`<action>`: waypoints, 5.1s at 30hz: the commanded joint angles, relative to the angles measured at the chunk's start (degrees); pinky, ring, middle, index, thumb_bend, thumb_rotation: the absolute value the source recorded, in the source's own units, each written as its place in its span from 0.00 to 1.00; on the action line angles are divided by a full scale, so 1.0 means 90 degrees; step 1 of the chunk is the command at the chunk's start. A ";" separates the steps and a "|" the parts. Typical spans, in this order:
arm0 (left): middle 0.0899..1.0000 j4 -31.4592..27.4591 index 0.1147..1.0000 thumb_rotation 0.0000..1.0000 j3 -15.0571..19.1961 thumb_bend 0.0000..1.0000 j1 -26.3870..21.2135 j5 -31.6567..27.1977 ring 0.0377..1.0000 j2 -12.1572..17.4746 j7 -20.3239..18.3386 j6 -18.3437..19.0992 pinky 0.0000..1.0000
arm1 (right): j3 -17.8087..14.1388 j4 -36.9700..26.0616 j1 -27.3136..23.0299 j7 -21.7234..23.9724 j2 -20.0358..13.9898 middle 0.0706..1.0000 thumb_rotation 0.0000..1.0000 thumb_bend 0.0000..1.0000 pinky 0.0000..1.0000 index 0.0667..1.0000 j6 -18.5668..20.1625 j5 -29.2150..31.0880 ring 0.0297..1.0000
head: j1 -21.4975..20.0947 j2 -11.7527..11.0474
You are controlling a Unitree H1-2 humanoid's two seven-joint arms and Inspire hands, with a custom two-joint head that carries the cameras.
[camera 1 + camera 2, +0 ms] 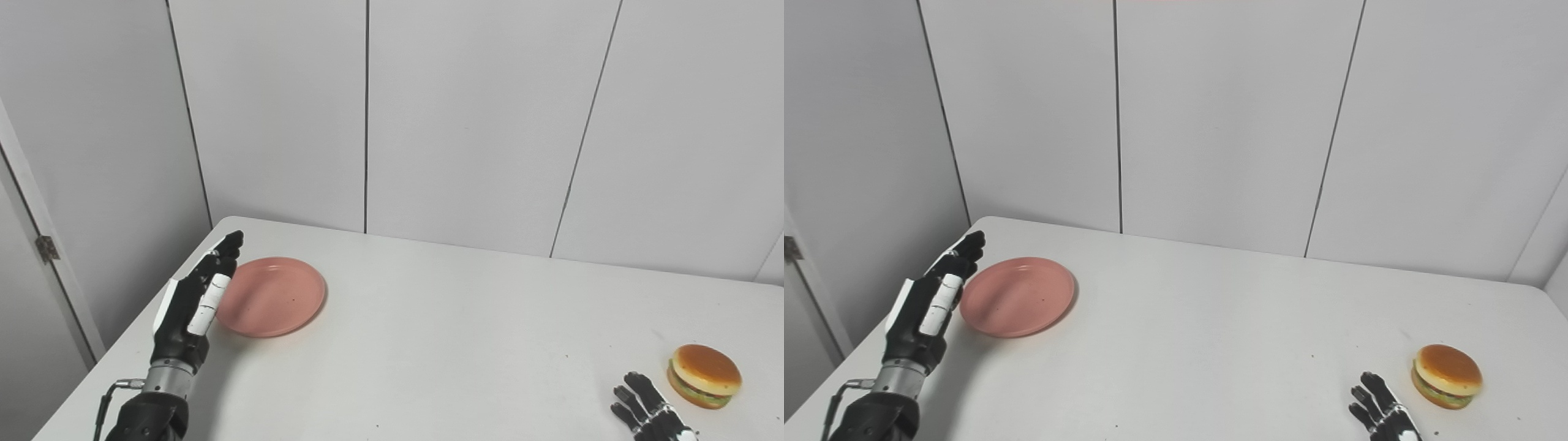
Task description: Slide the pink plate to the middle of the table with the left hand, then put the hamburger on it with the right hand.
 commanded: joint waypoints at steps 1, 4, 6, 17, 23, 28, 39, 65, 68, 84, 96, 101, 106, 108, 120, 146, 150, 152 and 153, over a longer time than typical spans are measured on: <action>0.91 0.0067 0.76 0.87 0.0040 0.88 -0.0468 -0.0068 0.95 0.0214 -0.0045 -0.0348 0.96 | -0.0101 0.0790 -0.0202 -0.0186 -0.0094 0.90 0.99 0.82 0.88 0.83 0.0392 -0.0087 0.89 | 0.0001 0.0003; 0.91 0.0293 0.77 0.87 0.0090 0.86 -0.0575 -0.0094 0.95 0.0299 -0.0026 -0.0395 0.96 | -0.0100 0.0787 -0.0201 -0.0186 -0.0089 0.90 0.99 0.82 0.88 0.84 0.0394 -0.0097 0.89 | -0.0012 0.0005; 0.92 0.0478 0.78 0.87 0.0131 0.86 -0.0642 -0.0108 0.95 0.0365 -0.0005 -0.0430 0.96 | -0.0096 0.0788 -0.0199 -0.0178 -0.0088 0.91 1.00 0.81 0.88 0.84 0.0384 -0.0095 0.89 | -0.0011 0.0010; 0.91 0.1692 0.84 0.83 0.0420 0.84 -0.1068 -0.0523 0.92 0.0664 -0.0201 -0.1098 0.95 | -0.0082 0.0815 -0.0196 -0.0170 -0.0111 0.91 1.00 0.80 0.88 0.84 0.0395 -0.0138 0.89 | -0.0023 0.0024; 0.91 0.2754 0.87 0.82 0.0511 0.84 -0.1528 -0.0831 0.91 0.0974 -0.0468 -0.1553 0.88 | -0.0080 0.0790 -0.0175 -0.0153 -0.0120 0.91 1.00 0.80 0.88 0.85 0.0425 -0.0139 0.89 | -0.0046 0.0033; 0.92 0.3119 0.88 0.81 0.0607 0.84 -0.1824 -0.1168 0.92 0.1005 -0.0487 -0.1207 0.92 | -0.0072 0.0759 -0.0154 -0.0152 -0.0115 0.90 1.00 0.81 0.87 0.83 0.0432 -0.0148 0.89 | -0.0071 0.0060; 0.93 0.4738 0.89 0.80 0.0662 0.87 -0.2551 -0.1549 0.96 0.1190 -0.0771 -0.1126 0.97 | -0.0051 0.0650 -0.0093 -0.0148 -0.0121 0.90 0.99 0.83 0.86 0.83 0.0496 -0.0179 0.88 | -0.0121 0.0097; 0.87 0.8315 0.85 0.79 0.0275 0.80 -0.3662 -0.1211 0.91 0.1578 -0.1045 -0.2515 0.92 | 0.0037 0.0387 0.0013 -0.0176 -0.0133 0.88 0.99 0.83 0.85 0.81 0.0691 -0.0234 0.86 | -0.0265 0.0209; 0.87 0.8273 0.85 0.79 0.0283 0.79 -0.3624 -0.1255 0.91 0.1492 -0.1189 -0.2497 0.93 | 0.0052 0.0360 0.0015 -0.0184 -0.0126 0.88 0.98 0.83 0.84 0.81 0.0725 -0.0242 0.85 | -0.0292 0.0210; 0.87 0.7942 0.84 0.79 0.0136 0.85 -0.3512 -0.1241 0.89 0.1027 -0.1181 -0.2377 0.87 | 0.0068 0.0232 0.0085 -0.0209 -0.0117 0.88 0.98 0.82 0.84 0.81 0.0821 -0.0290 0.85 | -0.0363 0.0266; 0.87 0.7334 0.88 0.79 0.0009 0.78 -0.3390 -0.1257 0.90 0.0701 -0.1154 -0.2068 0.87 | 0.0110 0.0150 0.0115 -0.0253 -0.0081 0.89 0.99 0.81 0.84 0.82 0.0866 -0.0366 0.86 | -0.0436 0.0297; 0.87 0.7311 0.88 0.79 -0.0044 0.80 -0.3384 -0.1245 0.90 0.0654 -0.1139 -0.2041 0.86 | 0.0119 0.0137 0.0123 -0.0249 -0.0082 0.89 0.99 0.80 0.84 0.82 0.0870 -0.0364 0.86 | -0.0439 0.0301; 0.86 0.7102 0.86 0.76 -0.0020 0.83 -0.3316 -0.1289 0.89 0.0553 -0.1106 -0.1896 0.86 | 0.0133 0.0122 0.0131 -0.0283 -0.0075 0.89 0.99 0.81 0.85 0.83 0.0895 -0.0382 0.86 | -0.0466 0.0311; 0.85 0.7154 0.85 0.75 -0.0020 0.82 -0.3327 -0.1288 0.90 0.0525 -0.1123 -0.1897 0.83 | 0.0146 0.0122 0.0136 -0.0285 -0.0072 0.90 0.99 0.79 0.85 0.83 0.0882 -0.0394 0.86 | -0.0474 0.0313; 0.84 0.7219 0.82 0.73 -0.0228 0.83 -0.3371 -0.1209 0.87 0.0390 -0.1357 -0.1936 0.78 | 0.0183 0.0083 0.0154 -0.0291 -0.0026 0.90 0.98 0.80 0.85 0.83 0.0960 -0.0371 0.86 | -0.0565 0.0328; 0.82 0.6381 0.81 0.75 -0.0689 0.82 -0.3081 -0.1046 0.84 -0.0170 -0.1487 -0.1584 0.75 | 0.0269 -0.0056 0.0194 -0.0353 0.0039 0.89 0.97 0.81 0.83 0.82 0.1076 -0.0472 0.85 | -0.0766 0.0434; 0.83 0.6174 0.80 0.75 -0.0756 0.82 -0.2973 -0.1025 0.84 -0.0276 -0.1451 -0.1510 0.75 | 0.0274 -0.0091 0.0206 -0.0365 0.0047 0.88 0.97 0.82 0.83 0.81 0.1119 -0.0498 0.84 | -0.0778 0.0451; 0.83 0.6100 0.79 0.75 -0.0764 0.82 -0.2941 -0.1027 0.85 -0.0311 -0.1443 -0.1472 0.75 | 0.0269 -0.0109 0.0211 -0.0364 0.0055 0.88 0.97 0.82 0.83 0.81 0.1142 -0.0494 0.84 | -0.0784 0.0458; 0.83 0.5978 0.79 0.75 -0.0762 0.82 -0.2899 -0.1039 0.85 -0.0369 -0.1401 -0.1405 0.75 | 0.0270 -0.0115 0.0212 -0.0362 0.0056 0.88 0.97 0.83 0.83 0.81 0.1145 -0.0499 0.84 | -0.0791 0.0468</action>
